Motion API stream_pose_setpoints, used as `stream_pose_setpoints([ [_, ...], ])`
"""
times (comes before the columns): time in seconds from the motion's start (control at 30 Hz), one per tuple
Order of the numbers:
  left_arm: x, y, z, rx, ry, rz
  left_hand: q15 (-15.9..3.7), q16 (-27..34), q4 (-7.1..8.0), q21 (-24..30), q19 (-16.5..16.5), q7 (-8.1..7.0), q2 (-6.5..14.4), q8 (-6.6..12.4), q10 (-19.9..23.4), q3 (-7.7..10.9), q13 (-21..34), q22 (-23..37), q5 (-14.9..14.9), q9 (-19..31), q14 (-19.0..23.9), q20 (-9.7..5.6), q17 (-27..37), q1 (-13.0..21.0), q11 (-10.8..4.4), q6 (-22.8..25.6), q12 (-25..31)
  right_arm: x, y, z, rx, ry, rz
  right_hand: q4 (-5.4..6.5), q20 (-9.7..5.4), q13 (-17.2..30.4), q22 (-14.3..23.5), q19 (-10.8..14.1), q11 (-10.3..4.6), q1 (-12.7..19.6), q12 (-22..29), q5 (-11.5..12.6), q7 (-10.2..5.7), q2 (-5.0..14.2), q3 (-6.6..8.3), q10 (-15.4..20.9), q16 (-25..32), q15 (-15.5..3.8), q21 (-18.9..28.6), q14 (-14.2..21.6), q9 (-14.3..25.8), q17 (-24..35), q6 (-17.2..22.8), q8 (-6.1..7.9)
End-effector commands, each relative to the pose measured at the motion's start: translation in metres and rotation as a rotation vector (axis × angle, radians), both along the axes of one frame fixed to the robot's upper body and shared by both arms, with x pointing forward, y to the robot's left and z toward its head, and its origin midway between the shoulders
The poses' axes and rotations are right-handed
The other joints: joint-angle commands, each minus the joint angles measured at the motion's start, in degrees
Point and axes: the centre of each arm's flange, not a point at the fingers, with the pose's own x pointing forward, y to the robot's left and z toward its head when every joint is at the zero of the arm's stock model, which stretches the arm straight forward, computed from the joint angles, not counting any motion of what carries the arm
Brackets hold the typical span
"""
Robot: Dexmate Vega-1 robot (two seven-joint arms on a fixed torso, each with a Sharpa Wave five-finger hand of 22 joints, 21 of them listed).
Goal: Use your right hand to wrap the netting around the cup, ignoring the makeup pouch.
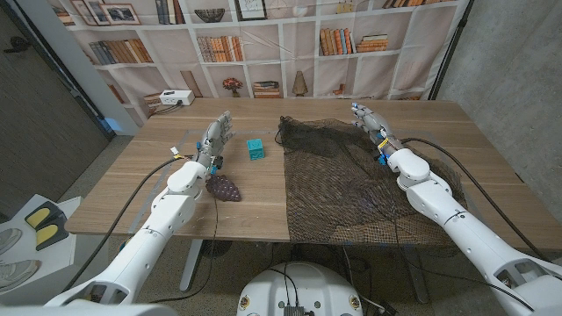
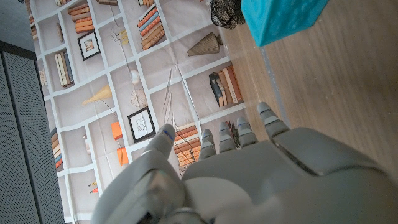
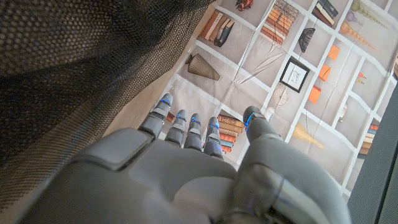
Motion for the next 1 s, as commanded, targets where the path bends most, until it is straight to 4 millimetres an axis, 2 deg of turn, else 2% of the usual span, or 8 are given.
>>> stream_pose_setpoints([
  [0.03, -0.011, 0.016, -0.006, -0.002, 0.012, 0.075, 0.1, 0.9, 0.11, 0.8, 0.8, 0.25, 0.1, 0.28, 2.8, 0.83, 0.3, 0.4, -0.1, 0.3, 3.1, 0.89, 0.4, 0.8, 0.55, 1.8, 1.1, -0.016, 0.038, 0.03, -0.192, -0.102, -0.065, -0.49, 0.21, 0.1, 0.2, 0.4, 0.12, 0.6, 0.4, 0.3, -0.15, 0.22, 0.18, 1.1, 0.5, -0.31, 0.7, 0.9, 0.2, 0.2, 0.9, 0.29],
  [0.1, -0.013, 0.018, -0.007, 0.001, 0.012, 0.087, 0.15, 1.0, 0.18, 1.0, 1.3, 0.41, 0.1, 0.26, 4.3, 1.03, 0.4, 0.4, 0.0, 0.3, 4.0, 1.16, 0.5, 0.8, 0.33, 2.3, 1.5, -0.018, 0.043, 0.033, -0.22, -0.12, -0.07, -0.54, 0.19, 0.1, 0.2, 0.4, 0.21, 0.6, 0.4, 0.4, -0.16, 0.25, 0.19, 1.2, 0.5, -0.34, 0.7, 0.9, 0.2, 0.2, 1.0, 0.34],
  [0.33, -0.017, 0.025, -0.012, -0.006, 0.017, 0.094, 0.14, 1.0, 0.23, 1.2, 1.9, 0.75, 0.2, 0.49, 5.3, 1.3, 0.5, 0.5, 0.0, 0.3, 4.8, 1.4, 0.6, 0.8, 0.36, 3.6, 1.8, -0.029, 0.064, 0.046, -0.335, -0.178, -0.095, -0.88, -0.3, 0.2, 0.3, 0.8, 0.24, 1.2, 0.6, 0.4, -0.25, 0.36, 0.35, 1.8, 0.8, -0.66, 0.9, 1.7, 0.2, 0.2, 2.0, 0.55],
  [1.0, -0.02, 0.029, -0.019, -0.015, 0.006, 0.068, 0.1, 0.9, 0.35, 1.6, 2.7, 0.99, 0.2, 0.25, 5.7, 1.69, 0.6, 0.6, 0.0, 0.3, 5.6, 1.89, 0.7, 0.8, 0.3, 4.0, 1.6, -0.054, 0.135, 0.074, -0.709, -0.306, -0.159, -1.23, -0.9, 0.2, 0.3, 1.4, -0.76, 2.2, 0.8, 0.6, -0.71, 0.89, 0.7, 3.4, 1.2, -2.17, 1.2, 3.0, 0.2, 0.4, 3.0, 0.54],
])
